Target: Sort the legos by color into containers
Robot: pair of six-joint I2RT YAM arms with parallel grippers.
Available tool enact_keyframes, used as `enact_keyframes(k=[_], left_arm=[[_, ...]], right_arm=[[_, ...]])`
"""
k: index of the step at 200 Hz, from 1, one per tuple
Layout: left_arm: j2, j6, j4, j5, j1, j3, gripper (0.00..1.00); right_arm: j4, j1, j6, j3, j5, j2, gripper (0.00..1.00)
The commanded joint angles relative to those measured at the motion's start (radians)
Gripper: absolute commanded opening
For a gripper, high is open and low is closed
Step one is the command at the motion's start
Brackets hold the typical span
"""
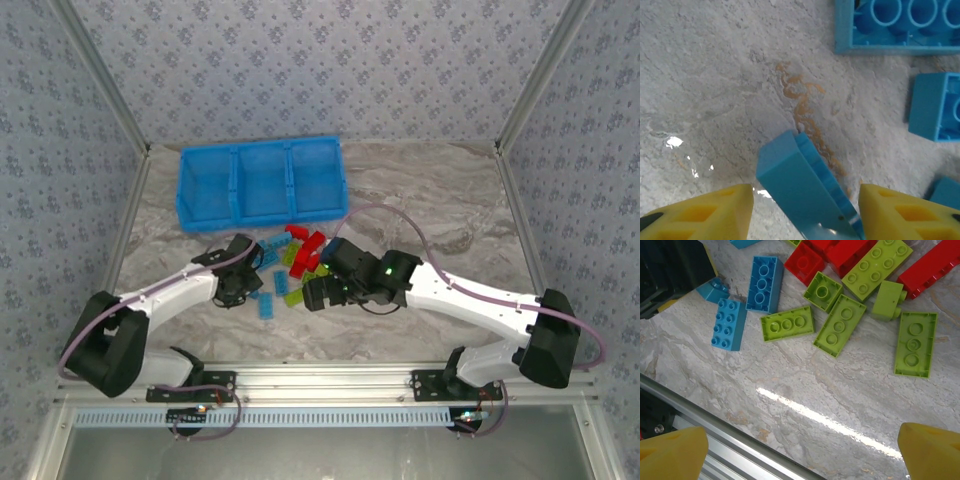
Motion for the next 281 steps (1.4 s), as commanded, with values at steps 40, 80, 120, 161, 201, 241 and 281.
enact_keyframes(k=[40,80,120,161,201,241,281], left_arm=[[-0.055,-0.019,-0.003,-0.003,0.017,-0.031,0.23],[-0.312,0.053,-0.051,-0.105,0.02,0.025,0.13],[-0.344,0.339,0.021,-0.221,0.16,0.218,0.1],[-0.005,0.512,0.158,-0.147,0.354,0.413,0.1],[0.363,0.624,0.106,-0.116,0.403,0.706,0.09],[0.492,0.651,0.062,-0.107,0.428,0.82,0.33],[0.306,0.614,0.062,-0.017,0.43,0.734,0.48]], right_arm=[[0.046,0.046,-0.025,0.039,0.026,-0.03,1.0],[0.086,0.057,-0.036,0.01,0.095,-0.136,1.0],[0.107,0.05,-0.026,-0.042,0.164,-0.212,1.0],[0.091,0.05,0.003,-0.064,0.16,-0.219,1.0],[0.06,0.049,0.02,-0.079,0.165,-0.248,1.0],[0.033,0.048,0.046,-0.105,0.19,-0.297,1.0],[0.036,0.036,0.076,-0.15,0.26,-0.332,1.0]])
